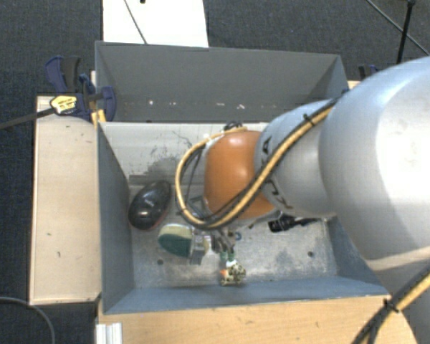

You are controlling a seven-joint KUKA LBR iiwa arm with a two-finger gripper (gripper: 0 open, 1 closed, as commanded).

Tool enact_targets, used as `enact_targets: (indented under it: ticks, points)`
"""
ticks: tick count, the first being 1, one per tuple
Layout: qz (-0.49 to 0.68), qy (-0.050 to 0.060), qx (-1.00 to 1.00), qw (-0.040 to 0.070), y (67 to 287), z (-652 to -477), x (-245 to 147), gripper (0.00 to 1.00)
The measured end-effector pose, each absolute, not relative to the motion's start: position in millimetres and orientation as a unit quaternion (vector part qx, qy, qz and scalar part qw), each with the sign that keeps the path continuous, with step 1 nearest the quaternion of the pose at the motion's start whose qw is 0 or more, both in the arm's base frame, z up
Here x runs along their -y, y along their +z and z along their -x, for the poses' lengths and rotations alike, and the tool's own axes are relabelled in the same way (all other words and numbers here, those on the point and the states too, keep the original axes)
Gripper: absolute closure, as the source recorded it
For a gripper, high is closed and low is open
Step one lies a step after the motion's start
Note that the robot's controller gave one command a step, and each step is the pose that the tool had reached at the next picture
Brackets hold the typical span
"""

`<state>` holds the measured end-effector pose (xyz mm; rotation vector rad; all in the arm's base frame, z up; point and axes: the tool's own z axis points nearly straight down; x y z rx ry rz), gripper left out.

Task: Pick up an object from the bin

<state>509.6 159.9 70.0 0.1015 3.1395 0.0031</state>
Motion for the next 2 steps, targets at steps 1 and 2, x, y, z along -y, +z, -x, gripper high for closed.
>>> enact_targets:
  ticks: [1,2]
  points:
    - [-0.021,0.002,-1.000,0.004,241.5,-490.0,-162.3,1.00]
    - [0.081,0.000,-0.997,-0.002,143.9,-513.2,-172.7,1.00]
